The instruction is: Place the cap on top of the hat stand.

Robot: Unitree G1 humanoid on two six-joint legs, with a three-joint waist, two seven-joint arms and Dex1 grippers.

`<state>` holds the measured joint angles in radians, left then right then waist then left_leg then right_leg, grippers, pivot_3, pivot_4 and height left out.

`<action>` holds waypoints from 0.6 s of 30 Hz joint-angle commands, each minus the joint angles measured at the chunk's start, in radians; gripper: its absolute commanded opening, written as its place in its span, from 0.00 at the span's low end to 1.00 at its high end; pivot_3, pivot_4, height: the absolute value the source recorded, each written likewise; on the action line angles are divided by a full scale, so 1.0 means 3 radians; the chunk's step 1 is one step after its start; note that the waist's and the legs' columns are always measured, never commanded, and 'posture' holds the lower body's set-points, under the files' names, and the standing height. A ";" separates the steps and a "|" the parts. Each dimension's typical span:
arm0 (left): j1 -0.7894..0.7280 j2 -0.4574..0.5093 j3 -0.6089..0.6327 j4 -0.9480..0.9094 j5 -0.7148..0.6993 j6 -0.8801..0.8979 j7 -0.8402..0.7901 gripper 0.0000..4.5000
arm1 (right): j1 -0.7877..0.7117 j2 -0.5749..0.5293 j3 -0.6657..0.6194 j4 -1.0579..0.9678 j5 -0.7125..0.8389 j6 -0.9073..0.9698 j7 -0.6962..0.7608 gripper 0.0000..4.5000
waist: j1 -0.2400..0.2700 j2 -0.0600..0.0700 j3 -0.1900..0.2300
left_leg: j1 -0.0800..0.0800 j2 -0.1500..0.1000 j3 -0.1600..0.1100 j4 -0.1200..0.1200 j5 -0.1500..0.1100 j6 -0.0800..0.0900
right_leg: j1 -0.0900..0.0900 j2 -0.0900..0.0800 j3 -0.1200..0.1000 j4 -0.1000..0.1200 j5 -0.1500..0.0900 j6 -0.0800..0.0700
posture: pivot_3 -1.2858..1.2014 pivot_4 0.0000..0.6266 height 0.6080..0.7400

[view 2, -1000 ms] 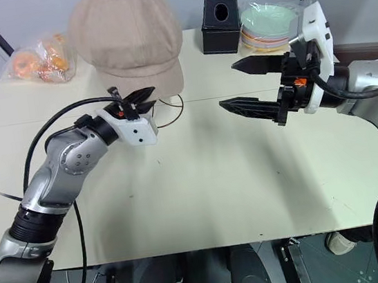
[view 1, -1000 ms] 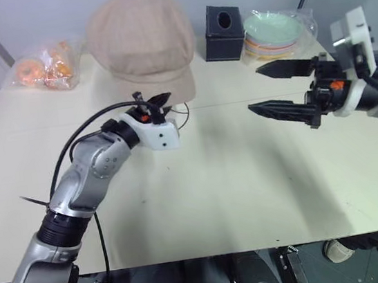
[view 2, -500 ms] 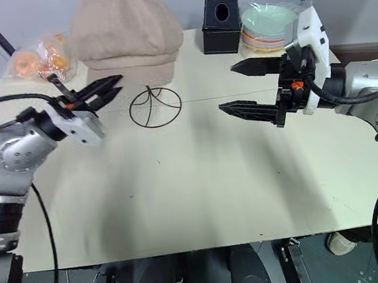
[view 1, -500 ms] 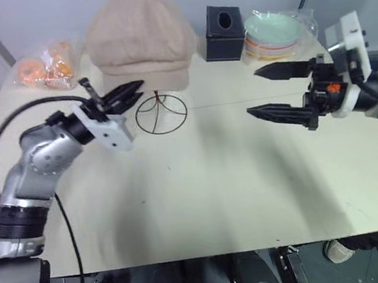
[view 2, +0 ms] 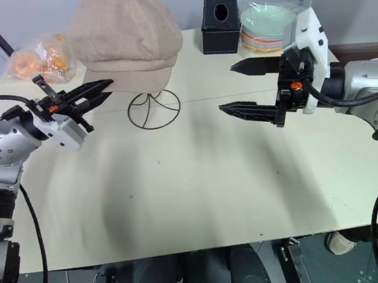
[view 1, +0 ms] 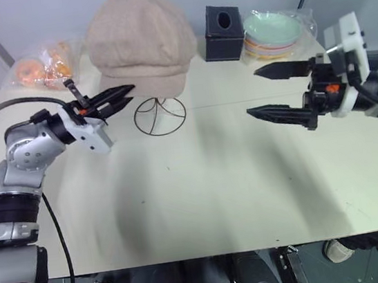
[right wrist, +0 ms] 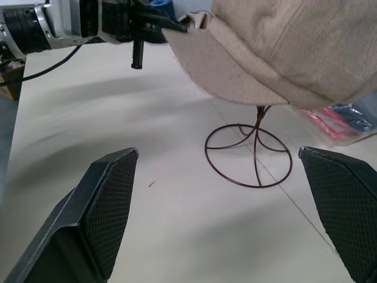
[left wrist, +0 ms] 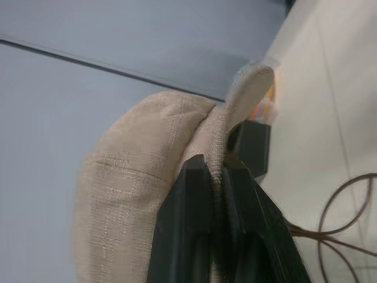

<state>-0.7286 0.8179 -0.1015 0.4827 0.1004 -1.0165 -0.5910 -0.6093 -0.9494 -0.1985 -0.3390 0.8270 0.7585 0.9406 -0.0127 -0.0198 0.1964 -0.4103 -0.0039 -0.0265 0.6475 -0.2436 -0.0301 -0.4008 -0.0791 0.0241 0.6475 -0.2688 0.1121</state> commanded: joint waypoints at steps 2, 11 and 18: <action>-0.0135 0.0011 0.0019 0.0105 -0.0060 -0.0094 -0.0068 0.57 | -0.0126 0.0008 -0.0053 0.0002 0.0010 -0.0016 -0.0010 1.00 | 0.0001 0.0000 0.0000 | 0.0000 0.0000 0.0000 0.0000 0.0000 0.0000 | -0.0001 0.0001 0.0000 0.0001 0.0000 0.0000 | 0.52 0.24 1.00; 0.0353 0.0176 0.0268 -0.0482 -0.0157 0.0316 -0.0068 0.98 | -0.0201 -0.0047 -0.0026 0.0205 -0.0128 -0.0098 0.0128 1.00 | -0.0014 0.0000 0.0000 | 0.0000 0.0001 0.0000 0.0000 0.0000 0.0000 | -0.0001 0.0000 0.0000 0.0001 0.0000 0.0000 | 0.52 0.24 1.00; 0.1167 0.0548 0.0888 -0.1602 -0.0939 0.2562 -0.0288 0.98 | -0.0273 -0.0130 0.0028 0.0630 -0.0287 -0.0200 0.0458 1.00 | -0.0016 0.0002 0.0001 | 0.0000 0.0009 0.0000 -0.0003 0.0000 0.0000 | -0.0005 0.0001 0.0001 0.0003 0.0000 0.0000 | 0.52 0.24 1.00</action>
<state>-0.3940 0.9569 0.0900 0.0990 -0.0604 -0.4301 -0.6570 -0.6706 -0.9677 -0.1717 -0.1659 0.7502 0.7202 1.0509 -0.0177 -0.0193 0.1967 -0.4104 -0.0010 -0.0265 0.6466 -0.2436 -0.0301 -0.4021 -0.0791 0.0243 0.6483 -0.2688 0.1120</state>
